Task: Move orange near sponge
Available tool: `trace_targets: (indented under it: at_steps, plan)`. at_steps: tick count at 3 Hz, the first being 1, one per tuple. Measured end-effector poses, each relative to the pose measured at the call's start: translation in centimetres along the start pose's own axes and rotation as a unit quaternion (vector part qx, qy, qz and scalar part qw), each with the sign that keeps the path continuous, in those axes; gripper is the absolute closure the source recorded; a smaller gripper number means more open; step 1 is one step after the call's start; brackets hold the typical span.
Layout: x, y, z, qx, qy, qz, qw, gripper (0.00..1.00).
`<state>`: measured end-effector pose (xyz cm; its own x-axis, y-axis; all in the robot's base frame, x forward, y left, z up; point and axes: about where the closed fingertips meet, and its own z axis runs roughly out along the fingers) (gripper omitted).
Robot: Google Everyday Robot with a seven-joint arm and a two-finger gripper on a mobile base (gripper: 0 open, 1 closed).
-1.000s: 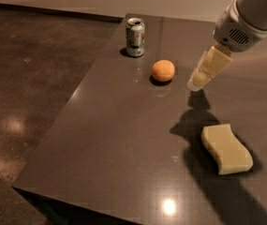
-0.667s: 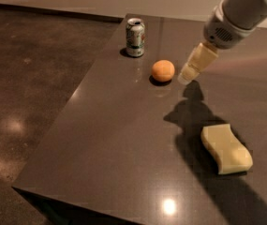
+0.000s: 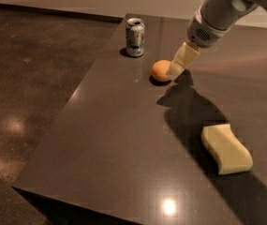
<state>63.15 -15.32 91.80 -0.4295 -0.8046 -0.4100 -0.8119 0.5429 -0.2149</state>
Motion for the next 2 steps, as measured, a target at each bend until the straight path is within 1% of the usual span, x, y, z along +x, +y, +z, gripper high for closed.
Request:
trace_targets:
  at_steps: [1,2]
  plan:
    - [-0.7,-0.2,2.4,-0.017,0.007,-0.003,0.9998,0.00]
    - [-1.2,0.2,4.4,-0.034,0.015,-0.008,0.9993,0.00]
